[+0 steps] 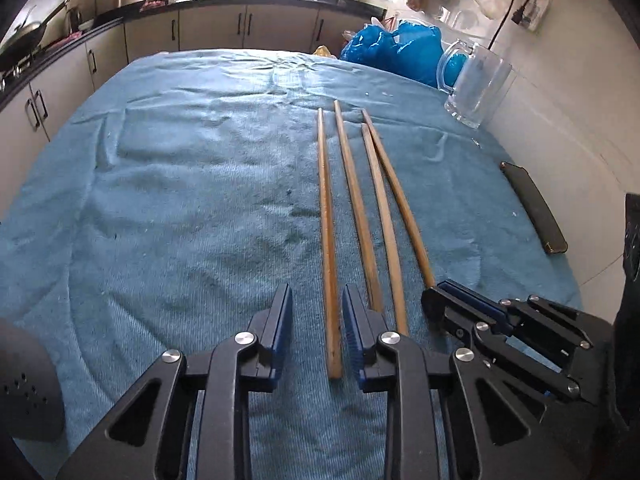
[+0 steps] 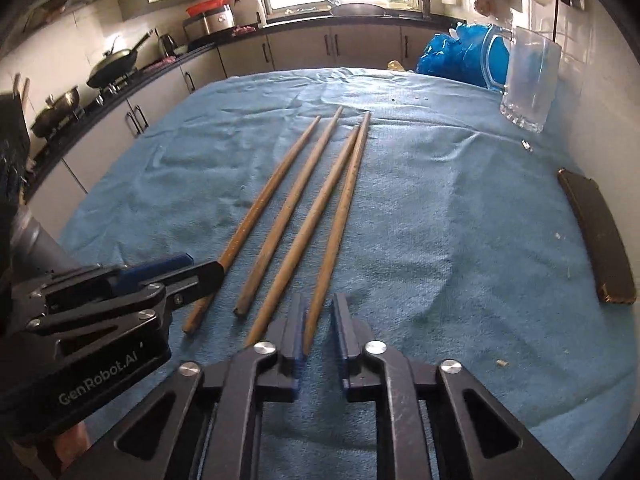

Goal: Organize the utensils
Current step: 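Move both open grippers back over the chopsticks on the towel, then close the left gripper on a chopstick while the right gripper closes on another, then lift the held chopsticks with both grippers and carry them to the black cup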

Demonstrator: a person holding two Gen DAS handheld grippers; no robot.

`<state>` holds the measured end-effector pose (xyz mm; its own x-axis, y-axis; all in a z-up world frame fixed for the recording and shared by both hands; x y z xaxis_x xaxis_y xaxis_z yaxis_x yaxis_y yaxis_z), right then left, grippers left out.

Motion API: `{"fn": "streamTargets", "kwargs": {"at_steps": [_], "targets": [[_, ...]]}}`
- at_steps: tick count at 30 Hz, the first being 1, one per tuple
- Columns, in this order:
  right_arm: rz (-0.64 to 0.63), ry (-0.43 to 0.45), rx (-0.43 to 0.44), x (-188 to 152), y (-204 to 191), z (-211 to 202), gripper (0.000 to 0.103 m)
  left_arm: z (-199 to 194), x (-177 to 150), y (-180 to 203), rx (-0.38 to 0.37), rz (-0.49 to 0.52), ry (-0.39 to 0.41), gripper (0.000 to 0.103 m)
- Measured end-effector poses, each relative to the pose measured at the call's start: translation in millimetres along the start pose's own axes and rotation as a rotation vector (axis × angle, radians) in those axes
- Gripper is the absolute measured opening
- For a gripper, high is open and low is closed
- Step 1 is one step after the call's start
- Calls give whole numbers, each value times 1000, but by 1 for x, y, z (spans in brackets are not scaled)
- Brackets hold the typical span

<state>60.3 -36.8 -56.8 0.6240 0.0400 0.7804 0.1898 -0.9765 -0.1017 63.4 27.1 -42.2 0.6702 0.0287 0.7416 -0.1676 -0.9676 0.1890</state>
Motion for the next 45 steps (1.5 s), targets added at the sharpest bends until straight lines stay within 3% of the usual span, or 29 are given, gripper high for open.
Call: {"fn": "streamTargets", "kwargs": {"at_steps": [1,4,13,21,26,28,30,33,36,45], "targets": [[-3,-3,-7,0,0,0,8,1,1,1,4,8,3,23],[-3,-24,-35,2,2,3,7,4,1,0,50,40,-3,7],[42,-99,-79,-13,18,-16,6,-27,-23,-11,30,-43,-103,7],[30,-164,-98,-62,40,-79,6,-81,-73,-11,-50,-141,-182,7],[19,-223,-74,-94,46,-117,6,-108,-95,-4,-62,-108,-207,7],[7,-229,-54,-99,46,-126,10,-116,-98,-3,-70,-107,-230,7],[24,-230,-27,-101,47,-133,31,-125,-93,-1,-79,-100,-220,7],[41,-189,-27,-91,52,-140,35,-137,-76,2,-77,-69,-172,8],[50,-169,-29,-78,56,-135,35,-131,-58,0,-42,-45,-143,19],[31,-198,-51,-39,51,-73,35,-54,-35,2,39,60,-190,19]]}}
Point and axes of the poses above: each gripper's, at about its wrist camera, not at the fingertips, and z roughly the way its jaws point, y to its right, x to its top, the point moved 8 cm from there along z, roughly the way its jaws point, and after that the axes turned 14 degrees about y, right-handed, at the moved point
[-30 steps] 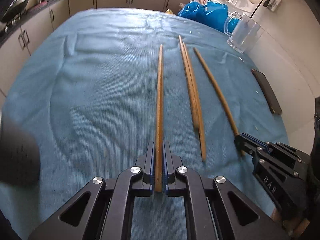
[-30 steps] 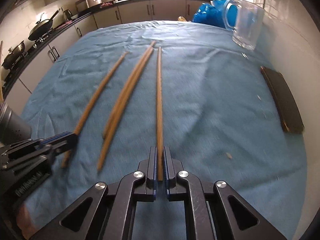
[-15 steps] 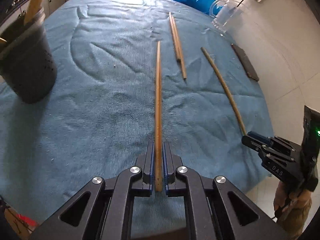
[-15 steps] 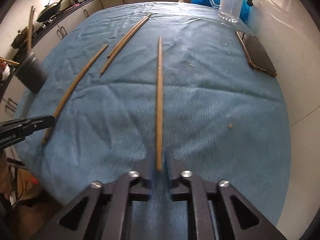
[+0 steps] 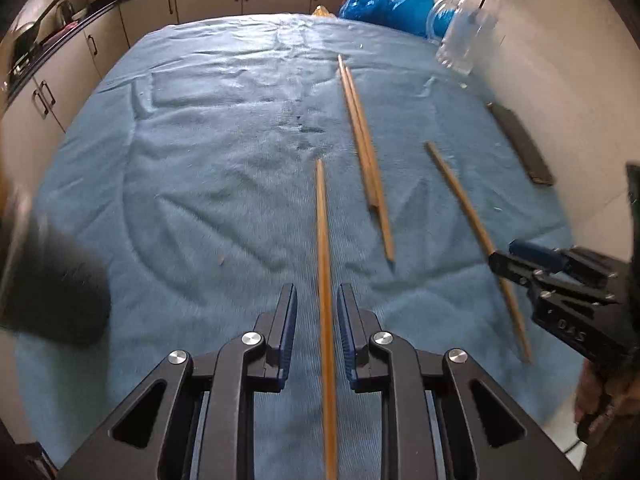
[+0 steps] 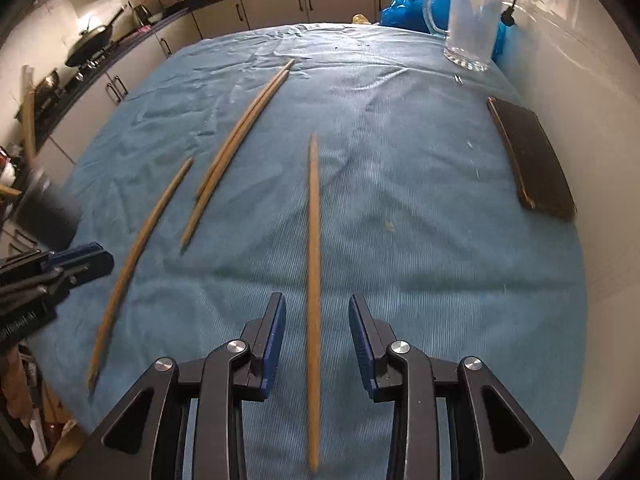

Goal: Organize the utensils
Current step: 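Lift the held chopsticks with both grippers and carry them to the black cup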

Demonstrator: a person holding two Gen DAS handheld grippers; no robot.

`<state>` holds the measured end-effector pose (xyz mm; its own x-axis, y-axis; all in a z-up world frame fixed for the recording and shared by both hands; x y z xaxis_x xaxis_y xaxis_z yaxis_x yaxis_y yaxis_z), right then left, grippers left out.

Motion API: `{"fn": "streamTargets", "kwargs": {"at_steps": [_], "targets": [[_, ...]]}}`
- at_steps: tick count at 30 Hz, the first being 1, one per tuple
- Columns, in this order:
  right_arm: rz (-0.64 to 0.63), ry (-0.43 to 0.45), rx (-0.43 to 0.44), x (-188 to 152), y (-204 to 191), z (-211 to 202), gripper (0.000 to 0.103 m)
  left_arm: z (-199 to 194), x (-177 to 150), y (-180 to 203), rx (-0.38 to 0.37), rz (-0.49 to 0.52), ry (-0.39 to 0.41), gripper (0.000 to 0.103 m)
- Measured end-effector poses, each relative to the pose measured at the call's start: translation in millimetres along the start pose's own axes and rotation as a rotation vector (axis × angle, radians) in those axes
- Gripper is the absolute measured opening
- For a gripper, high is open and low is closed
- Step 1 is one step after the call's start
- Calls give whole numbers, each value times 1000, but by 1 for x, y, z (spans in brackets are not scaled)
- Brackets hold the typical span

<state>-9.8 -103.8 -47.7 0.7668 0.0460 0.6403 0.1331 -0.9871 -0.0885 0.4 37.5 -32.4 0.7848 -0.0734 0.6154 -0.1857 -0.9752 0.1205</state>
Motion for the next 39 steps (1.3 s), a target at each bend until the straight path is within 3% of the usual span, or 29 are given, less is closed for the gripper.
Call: {"fn": "streamTargets", "kwargs": {"at_steps": [2,4,16,19,20,21,22,26,30,39], "targets": [[-24,-23,-18,7,-3,14,35,14,1,-3,21,5,-19,19],[-44,-44,-35,10,-2,25,35,18,9,-3,42,31,10,19],[-40,-145,-46,49,-5,60,31,37,27,-5,6,26,-18,19],[-44,-175,-49,57,-6,67,17,42,31,-3,-3,39,-24,19],[-50,-178,-49,58,-7,69,8,43,31,-2,-9,49,-27,19],[-64,-177,-55,60,-9,70,8,43,31,0,-20,63,-32,19],[-69,-168,-63,60,-10,70,7,43,31,2,-35,66,-34,7],[-72,-58,-22,57,-21,63,7,33,28,-3,-57,7,-5,6],[-30,64,25,51,-32,37,7,5,29,-2,-79,-33,82,6],[19,324,42,58,-41,-39,7,-75,38,1,-100,-75,309,6]]}}
Point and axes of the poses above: each gripper's, at about its wrist camera, not at the fingertips, and z roughly the way its jaws point, y to its right, x to its top, the point moved 8 cm from there along z, roughly the way its jaws point, and after that the axes turned 14 degrees about y, right-handed, at the moved point
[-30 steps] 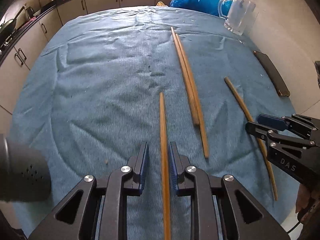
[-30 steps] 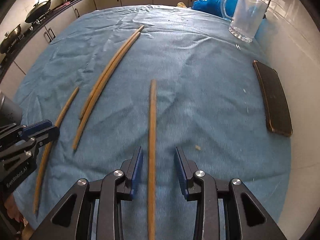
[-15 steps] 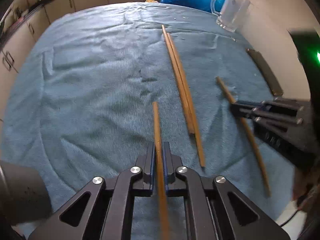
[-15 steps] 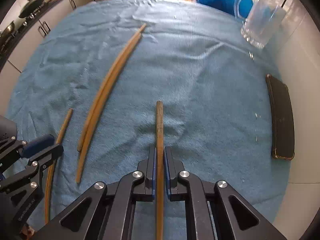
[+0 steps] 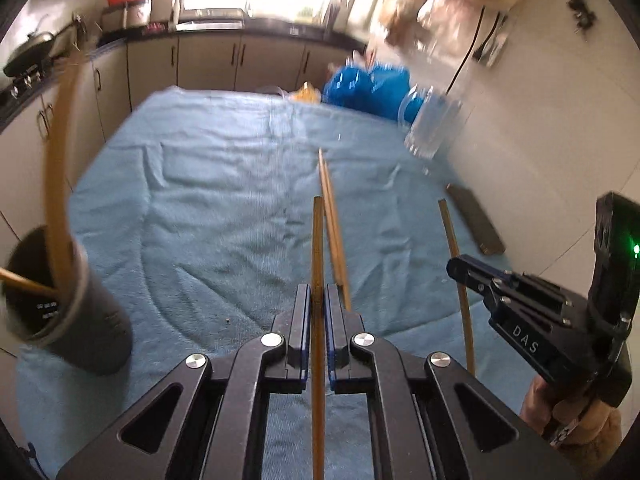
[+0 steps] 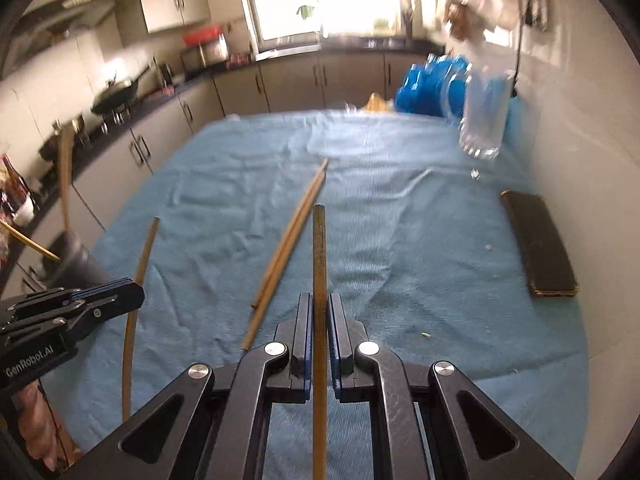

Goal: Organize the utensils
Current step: 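Lift the held chopsticks with both grippers and carry them to the black cup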

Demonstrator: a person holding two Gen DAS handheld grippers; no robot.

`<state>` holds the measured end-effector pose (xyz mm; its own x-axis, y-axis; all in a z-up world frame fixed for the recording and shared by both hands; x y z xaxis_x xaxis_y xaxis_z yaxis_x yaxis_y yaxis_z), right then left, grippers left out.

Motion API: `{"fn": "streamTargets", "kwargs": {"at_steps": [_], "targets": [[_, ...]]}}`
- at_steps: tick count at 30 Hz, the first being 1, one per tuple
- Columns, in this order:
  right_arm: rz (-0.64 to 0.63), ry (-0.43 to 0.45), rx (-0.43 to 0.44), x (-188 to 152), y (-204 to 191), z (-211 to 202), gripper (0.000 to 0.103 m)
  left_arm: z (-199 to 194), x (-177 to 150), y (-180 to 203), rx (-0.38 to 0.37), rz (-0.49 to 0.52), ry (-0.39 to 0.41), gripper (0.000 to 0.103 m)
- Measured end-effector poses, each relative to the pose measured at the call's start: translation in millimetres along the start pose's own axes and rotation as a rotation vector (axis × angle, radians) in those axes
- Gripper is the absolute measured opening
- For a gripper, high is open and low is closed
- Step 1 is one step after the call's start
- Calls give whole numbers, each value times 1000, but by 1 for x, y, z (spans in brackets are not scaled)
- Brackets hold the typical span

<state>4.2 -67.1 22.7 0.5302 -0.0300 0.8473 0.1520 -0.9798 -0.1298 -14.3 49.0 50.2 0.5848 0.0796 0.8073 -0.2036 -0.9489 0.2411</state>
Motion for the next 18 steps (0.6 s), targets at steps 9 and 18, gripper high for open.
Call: {"fn": "streamTargets", "kwargs": {"at_steps": [9,18], "targets": [[47,153,9,7,-14,-50,7,-48,13,4,44,38,140,6],[70,267,8,11,-29,-84,7,-73,12,0,69,37,182,6]]}}
Point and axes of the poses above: each gripper's, at about its wrist camera, not at the fingertips, and z roughly the way its jaws point, y to its right, x to its top, the point moved 8 cm from there along z, roughly the way its jaws point, and after that the axes turned 14 degrees about y, right-handed, at the moved point
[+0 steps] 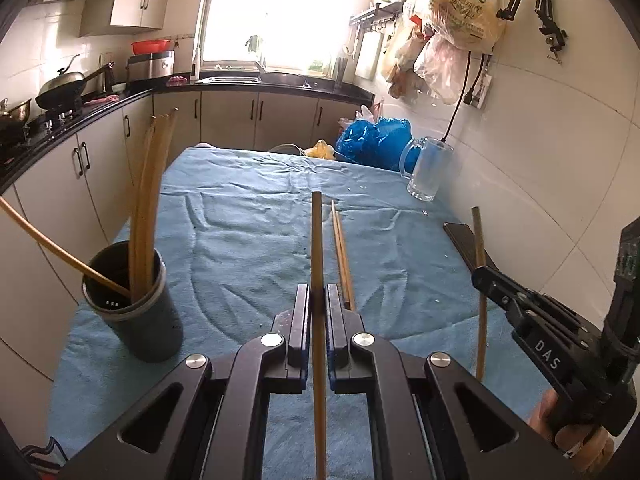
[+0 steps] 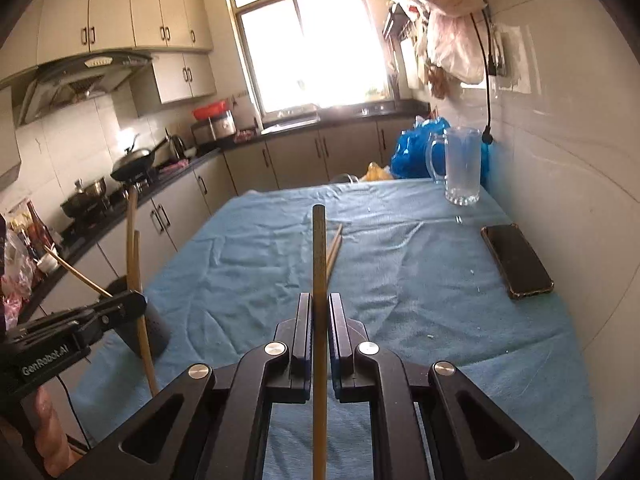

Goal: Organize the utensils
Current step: 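Lift the held chopsticks with both grippers and carry them to the black cup, then lower both chopsticks into the black cup and open both grippers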

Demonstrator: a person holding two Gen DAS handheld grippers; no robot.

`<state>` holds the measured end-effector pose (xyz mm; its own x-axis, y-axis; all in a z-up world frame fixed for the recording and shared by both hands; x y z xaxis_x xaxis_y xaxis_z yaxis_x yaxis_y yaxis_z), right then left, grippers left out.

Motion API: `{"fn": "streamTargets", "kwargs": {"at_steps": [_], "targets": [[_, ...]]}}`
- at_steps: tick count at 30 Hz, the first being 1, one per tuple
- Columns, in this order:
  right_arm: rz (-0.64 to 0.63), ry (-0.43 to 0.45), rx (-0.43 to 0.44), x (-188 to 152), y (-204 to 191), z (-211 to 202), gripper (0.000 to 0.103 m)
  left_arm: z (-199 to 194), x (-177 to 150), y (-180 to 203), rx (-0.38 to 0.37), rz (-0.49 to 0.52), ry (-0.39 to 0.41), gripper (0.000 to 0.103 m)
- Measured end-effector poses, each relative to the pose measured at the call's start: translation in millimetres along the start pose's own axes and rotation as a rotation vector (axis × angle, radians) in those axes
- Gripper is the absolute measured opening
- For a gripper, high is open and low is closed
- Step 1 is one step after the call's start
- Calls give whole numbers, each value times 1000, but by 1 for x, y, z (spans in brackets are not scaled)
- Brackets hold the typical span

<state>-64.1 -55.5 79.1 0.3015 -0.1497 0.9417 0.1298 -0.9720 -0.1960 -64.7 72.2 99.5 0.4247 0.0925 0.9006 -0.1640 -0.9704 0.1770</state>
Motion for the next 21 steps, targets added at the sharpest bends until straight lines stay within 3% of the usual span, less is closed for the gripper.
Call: {"fn": "streamTargets", "kwargs": {"at_steps": [11,21], "targets": [[-21,67,2,15,-9,-15,7,-25,12,-1,46,48,73,6],[-8,97,31,28,-21,-20,7,-47,28,-18,33,2,118,6]]}}
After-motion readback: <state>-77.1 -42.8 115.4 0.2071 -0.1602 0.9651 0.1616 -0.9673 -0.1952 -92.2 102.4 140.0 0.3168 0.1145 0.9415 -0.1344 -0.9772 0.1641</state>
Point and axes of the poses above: each gripper's, at about its wrist camera, not at the fingertips, and z roughly the way its jaws point, y to its right, x to its top, the point moved 8 cm from there along z, roughly the way its jaws point, and after that the axes turned 14 degrees about y, right-handed, at the moved point
